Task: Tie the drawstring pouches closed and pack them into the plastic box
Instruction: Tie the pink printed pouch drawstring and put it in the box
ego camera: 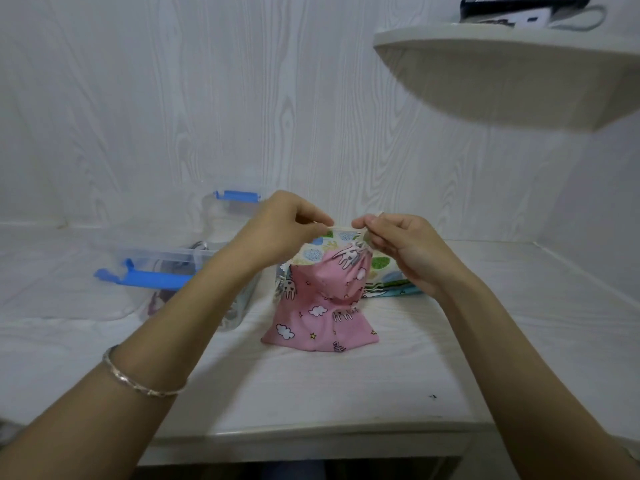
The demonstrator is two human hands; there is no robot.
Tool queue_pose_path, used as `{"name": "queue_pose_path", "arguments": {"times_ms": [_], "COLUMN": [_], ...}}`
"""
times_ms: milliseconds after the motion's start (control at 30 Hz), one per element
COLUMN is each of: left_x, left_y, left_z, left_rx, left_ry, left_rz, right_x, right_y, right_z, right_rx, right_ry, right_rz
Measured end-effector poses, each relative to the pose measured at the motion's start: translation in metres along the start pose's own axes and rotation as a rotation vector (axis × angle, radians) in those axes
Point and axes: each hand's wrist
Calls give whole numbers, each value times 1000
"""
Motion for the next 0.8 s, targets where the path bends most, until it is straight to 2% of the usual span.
{"name": "queue_pose_path", "arguments": {"times_ms": [100,167,233,300,367,500,600,700,800], "left_x": [2,2,1,-1,-2,-3,-3,-3,-2], "left_y": [2,7,13,18,17,9,8,10,12], "left_z": [10,7,-1,-10,-16,-19,-21,-24,-29], "left_rx": [-366,-476,-371,-129,29,171,225,126,-57], "left_ry": [137,141,47,-130,-201,-179,-88,-16,46], "left_rz": [74,109,38,-65,-106,-98,-77,-68,-51], "right_x": [1,1,1,2,3,8,12,13,11], "right_y": [2,2,1,-3,-7,-11,-15,-13,-10], "right_z": [5,3,0,-4,-6,-5,-6,-13,-20], "right_rx": [-3,27,74,65,49,72,52,148,387], "right_ry": [97,82,50,18,24,28,20,76,169], "right_rz": [-10,2,16,26,37,1,8,62,97]}}
Point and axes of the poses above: each hand's wrist, its own x-axis away from the middle knuckle, its own z-axis out of the back of the hand, y = z × x, and after that the axes turned 15 degrees about -y, right-handed
